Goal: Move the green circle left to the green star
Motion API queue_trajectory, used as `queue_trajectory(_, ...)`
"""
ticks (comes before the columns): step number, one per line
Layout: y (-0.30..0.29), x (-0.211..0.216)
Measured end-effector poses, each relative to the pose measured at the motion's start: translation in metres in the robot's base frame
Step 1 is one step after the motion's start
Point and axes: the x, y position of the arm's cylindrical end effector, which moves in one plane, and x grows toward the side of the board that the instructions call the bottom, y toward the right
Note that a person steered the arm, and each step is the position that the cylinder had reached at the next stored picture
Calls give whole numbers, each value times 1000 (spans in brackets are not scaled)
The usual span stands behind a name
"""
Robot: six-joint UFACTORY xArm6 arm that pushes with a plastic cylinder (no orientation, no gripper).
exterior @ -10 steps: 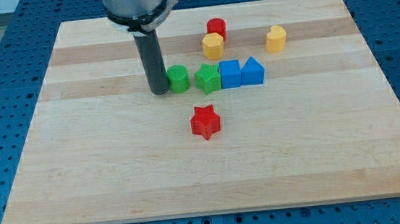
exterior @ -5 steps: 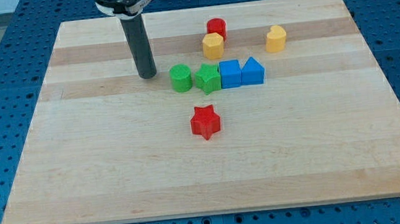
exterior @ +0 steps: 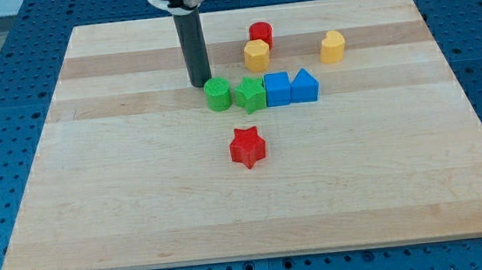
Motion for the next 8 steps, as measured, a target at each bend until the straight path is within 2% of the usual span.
queue_trajectory(6, 13, 13)
queue_trajectory(8, -11, 3)
